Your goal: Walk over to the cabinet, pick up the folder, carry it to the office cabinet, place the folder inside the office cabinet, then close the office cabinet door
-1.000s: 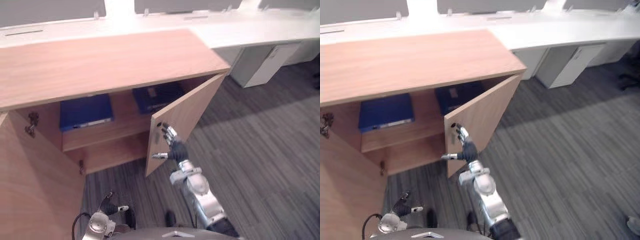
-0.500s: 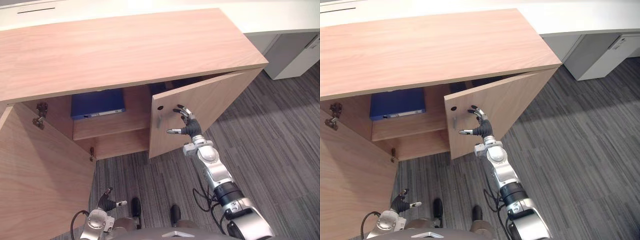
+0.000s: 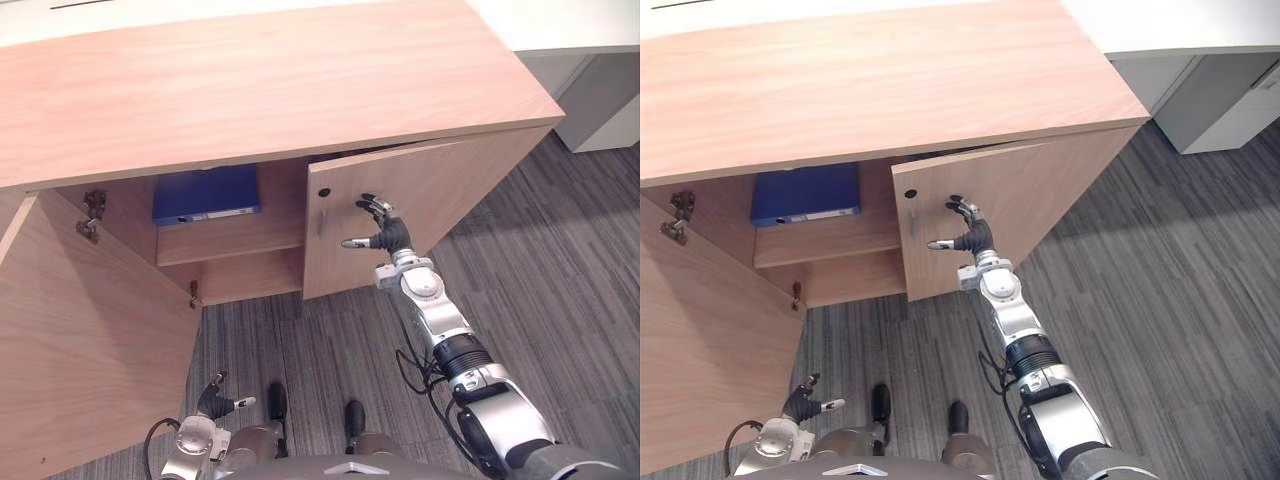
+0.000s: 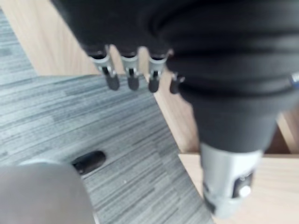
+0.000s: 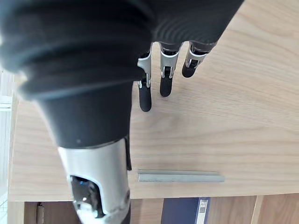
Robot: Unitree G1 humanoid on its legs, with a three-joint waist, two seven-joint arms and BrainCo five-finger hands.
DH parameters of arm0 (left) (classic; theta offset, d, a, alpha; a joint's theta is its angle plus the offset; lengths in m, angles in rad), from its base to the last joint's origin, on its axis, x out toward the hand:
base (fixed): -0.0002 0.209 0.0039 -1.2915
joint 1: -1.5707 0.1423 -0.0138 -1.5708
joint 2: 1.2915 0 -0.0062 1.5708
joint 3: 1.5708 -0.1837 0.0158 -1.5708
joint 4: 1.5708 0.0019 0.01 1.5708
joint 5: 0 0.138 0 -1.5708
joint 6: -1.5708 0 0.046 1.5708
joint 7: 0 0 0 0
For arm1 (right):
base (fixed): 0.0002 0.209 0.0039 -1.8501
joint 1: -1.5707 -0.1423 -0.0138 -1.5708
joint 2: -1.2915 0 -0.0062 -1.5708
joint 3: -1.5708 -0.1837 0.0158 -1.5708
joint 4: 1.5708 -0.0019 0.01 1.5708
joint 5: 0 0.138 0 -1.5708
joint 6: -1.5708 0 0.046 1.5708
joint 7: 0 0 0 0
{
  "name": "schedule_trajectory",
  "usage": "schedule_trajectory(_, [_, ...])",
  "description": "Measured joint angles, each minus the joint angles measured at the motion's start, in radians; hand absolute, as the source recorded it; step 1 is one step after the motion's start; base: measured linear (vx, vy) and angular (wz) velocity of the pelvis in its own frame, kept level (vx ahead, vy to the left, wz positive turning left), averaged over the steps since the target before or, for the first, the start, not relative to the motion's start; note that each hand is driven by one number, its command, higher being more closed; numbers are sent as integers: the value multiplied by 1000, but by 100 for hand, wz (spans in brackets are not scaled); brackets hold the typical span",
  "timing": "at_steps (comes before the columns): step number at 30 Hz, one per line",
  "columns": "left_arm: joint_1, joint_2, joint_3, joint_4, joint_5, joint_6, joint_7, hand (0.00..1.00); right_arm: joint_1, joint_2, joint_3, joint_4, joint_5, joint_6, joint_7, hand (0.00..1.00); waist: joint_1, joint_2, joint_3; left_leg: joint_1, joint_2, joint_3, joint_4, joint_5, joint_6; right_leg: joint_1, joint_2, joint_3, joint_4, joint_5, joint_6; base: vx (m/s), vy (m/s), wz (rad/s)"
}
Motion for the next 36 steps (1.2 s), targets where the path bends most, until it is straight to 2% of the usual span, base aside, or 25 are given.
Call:
schedule_trajectory(3, [0, 0, 0, -2, 0, 0, 0, 0, 88, 1, -3, -14, -2, -1, 5, 0, -2, -1, 1, 5, -3, -12, 0, -1, 0, 15, -2, -17, -6, -3, 1, 74, -16, 16])
schedule_trajectory(7, [9, -2, 6, -8, 1, 1, 0, 0, 303, 34, -30, -88, -29, -1, 39, 0, -17, -2, 1, 28, 1, -26, 0, -5, -7, 44, 2, -27, -5, -11, 1, 58, -33, 9])
schedule_trajectory(13, [13, -42, 44, -10, -2, 2, 0, 0, 518, 124, -88, -59, -170, 4, 45, 0, -34, -2, 1, 58, 9, -24, 0, -10, -14, 66, 8, -24, 4, -22, -3, -39, -17, -2])
schedule_trajectory(14, [18, -50, 55, -10, -12, 3, 0, 0, 543, 145, -109, -22, -210, 9, 42, 0, -39, -3, 0, 59, 10, -24, 0, -11, -16, 66, 9, -24, 6, -24, -5, -78, -6, -1])
schedule_trajectory(20, [45, -65, 96, -10, -61, 13, 3, 0, 613, 202, -189, 216, -289, 46, 21, 0, -39, -16, -12, 79, 12, -15, 0, -17, -21, 84, 9, -16, 5, -29, -10, -43, 6, -4])
schedule_trajectory(26, [50, -64, 114, -7, -100, 18, 3, 0, 583, 220, -238, 325, -291, 63, -5, 0, -32, -25, -19, 108, 14, 28, 0, -28, -19, 87, 9, 21, 17, -25, -3, -20, 11, -21])
schedule_trajectory(29, [47, -55, 115, -7, -132, 21, 3, 0, 564, 222, -264, 358, -259, 68, -8, 0, -29, -31, -19, 59, 8, 1, 7, -15, -15, -7, 1, 23, 154, -81, -1, -37, -16, 24])
schedule_trajectory(31, [43, -43, 121, -15, -138, 23, 4, 0, 563, 224, -273, 356, -244, 78, -25, 0, -26, -29, -15, 31, 3, -58, 7, 1, -12, -45, -14, 2, 243, -113, 1, 20, -38, 79])
schedule_trajectory(33, [45, -40, 138, -18, -139, 26, 5, 0, 563, 224, -273, 357, -236, 81, -30, 0, -24, -35, -15, 33, -4, -96, 7, 9, -20, -55, -15, 17, 319, -155, -14, 27, -61, 83])
schedule_trajectory(36, [65, -42, 192, -22, -176, 28, 13, 0, 558, 231, -271, 390, -237, 82, -39, 0, 11, -55, -29, 33, -5, -144, 7, 20, -39, -1, -6, 49, 249, -188, -10, 11, -103, 54])
